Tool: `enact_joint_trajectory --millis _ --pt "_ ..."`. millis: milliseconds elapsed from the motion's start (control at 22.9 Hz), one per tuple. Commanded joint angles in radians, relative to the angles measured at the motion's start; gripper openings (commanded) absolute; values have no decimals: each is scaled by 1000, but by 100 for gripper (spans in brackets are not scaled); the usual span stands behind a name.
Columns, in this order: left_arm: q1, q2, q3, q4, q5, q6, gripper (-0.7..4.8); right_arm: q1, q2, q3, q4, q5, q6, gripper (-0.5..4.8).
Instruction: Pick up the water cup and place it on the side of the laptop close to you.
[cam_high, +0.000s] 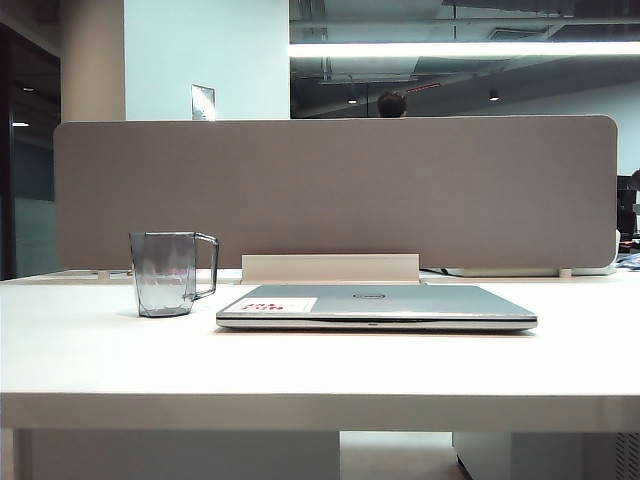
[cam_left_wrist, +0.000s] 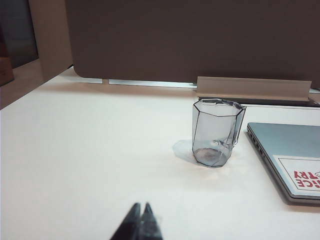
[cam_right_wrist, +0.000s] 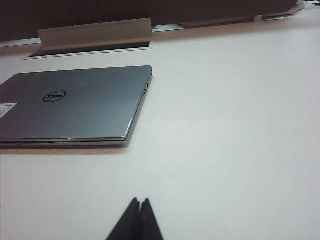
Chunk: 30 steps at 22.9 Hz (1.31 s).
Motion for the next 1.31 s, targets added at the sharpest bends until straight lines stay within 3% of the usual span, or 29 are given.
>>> enact_joint_trajectory --millis 44,741,1133,1307 --pt "0 0 3 13 0 -3 -3 1 -2 -6 10 1 -6 -5" --pt "0 0 3 16 0 -3 -3 1 -2 -6 12 -1 -2 -5" --pt "0 0 3 16 5 -3 -3 2 -2 -3 116 -87 -1 -6" --pt "0 0 3 16 3 -3 -3 7 -2 -2 149 -118 63 -6"
